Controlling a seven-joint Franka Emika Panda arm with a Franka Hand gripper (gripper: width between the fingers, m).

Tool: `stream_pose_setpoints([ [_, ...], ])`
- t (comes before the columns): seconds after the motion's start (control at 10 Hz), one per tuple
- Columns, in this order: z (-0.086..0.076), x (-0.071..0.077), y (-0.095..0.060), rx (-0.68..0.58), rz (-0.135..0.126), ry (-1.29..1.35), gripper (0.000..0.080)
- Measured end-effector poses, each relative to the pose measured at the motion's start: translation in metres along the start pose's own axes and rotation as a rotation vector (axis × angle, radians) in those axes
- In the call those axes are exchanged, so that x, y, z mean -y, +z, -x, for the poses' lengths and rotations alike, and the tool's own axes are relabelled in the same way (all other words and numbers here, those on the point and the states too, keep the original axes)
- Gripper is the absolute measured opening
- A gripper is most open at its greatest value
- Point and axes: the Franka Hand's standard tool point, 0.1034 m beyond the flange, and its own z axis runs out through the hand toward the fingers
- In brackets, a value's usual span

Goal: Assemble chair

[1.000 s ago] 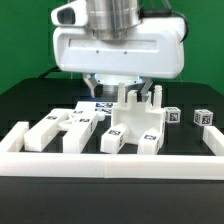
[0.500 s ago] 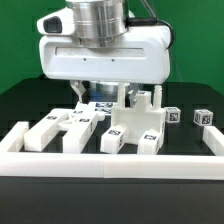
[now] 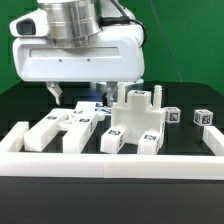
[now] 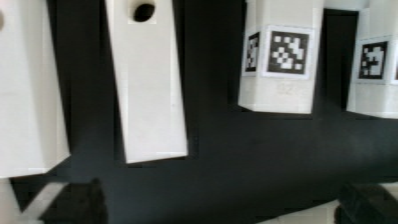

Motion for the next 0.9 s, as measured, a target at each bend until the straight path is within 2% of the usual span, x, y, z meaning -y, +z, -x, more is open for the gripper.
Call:
stream_pose_setpoints([
  [0.3,0.0,-0.003,0.0,0.0,-0.001,-0.025,0.0649],
  [0.6,0.004,-0.026,0.004,-0.006,-0.006,-0.135,0.0649],
  [0.9,0.007,-0.028,0.013,-0.017,0.003,-0.141,0.0649],
])
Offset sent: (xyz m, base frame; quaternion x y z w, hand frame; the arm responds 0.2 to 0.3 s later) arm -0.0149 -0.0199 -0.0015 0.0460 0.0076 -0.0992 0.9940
